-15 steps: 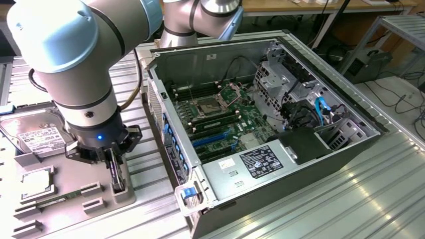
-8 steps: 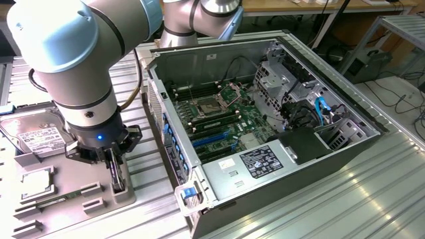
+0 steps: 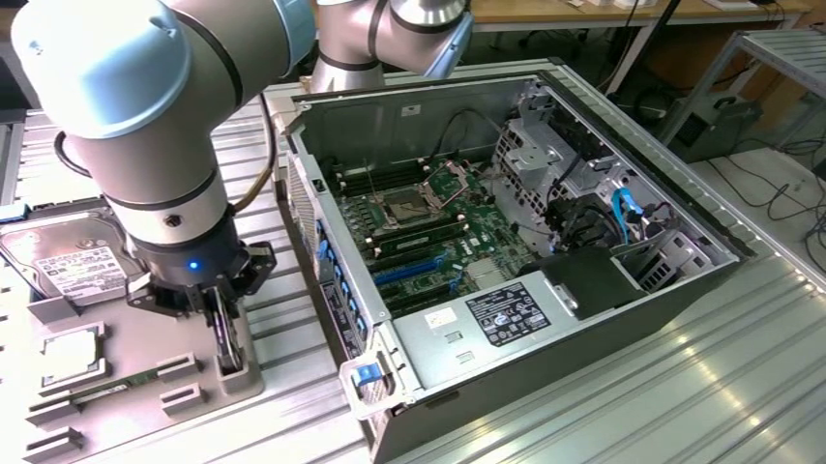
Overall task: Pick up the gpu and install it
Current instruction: 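Pick up the gpu and move the gpu toward the slot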
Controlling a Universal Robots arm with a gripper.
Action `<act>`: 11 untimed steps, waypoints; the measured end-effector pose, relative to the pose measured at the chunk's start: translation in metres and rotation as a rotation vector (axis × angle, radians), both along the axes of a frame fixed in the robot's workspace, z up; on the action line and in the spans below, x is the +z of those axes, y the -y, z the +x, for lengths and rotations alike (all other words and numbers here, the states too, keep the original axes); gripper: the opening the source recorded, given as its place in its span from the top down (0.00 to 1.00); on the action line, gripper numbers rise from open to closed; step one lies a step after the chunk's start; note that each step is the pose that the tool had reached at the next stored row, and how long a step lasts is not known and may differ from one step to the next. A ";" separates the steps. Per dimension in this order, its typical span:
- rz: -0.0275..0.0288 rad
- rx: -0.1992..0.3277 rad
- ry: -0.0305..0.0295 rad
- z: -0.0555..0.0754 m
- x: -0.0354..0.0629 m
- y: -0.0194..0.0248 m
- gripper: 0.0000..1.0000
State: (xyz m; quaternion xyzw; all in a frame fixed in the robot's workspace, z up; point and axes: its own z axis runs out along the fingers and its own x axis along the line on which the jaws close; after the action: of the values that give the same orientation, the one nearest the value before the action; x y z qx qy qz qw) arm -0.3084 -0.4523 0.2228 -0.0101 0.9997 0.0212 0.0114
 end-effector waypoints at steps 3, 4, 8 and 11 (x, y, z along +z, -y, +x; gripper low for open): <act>0.0004 0.000 0.0001 0.000 0.0045 0.0000 0.72; 0.0004 0.000 0.0001 0.000 0.0059 0.0000 0.72; 0.0005 0.000 0.0001 0.000 0.0136 -0.0001 0.72; 0.0004 0.000 0.0001 0.000 0.0228 -0.0002 0.72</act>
State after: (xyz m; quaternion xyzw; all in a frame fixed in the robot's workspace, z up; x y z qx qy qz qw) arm -0.3084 -0.4522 0.2456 -0.0102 0.9997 0.0214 0.0114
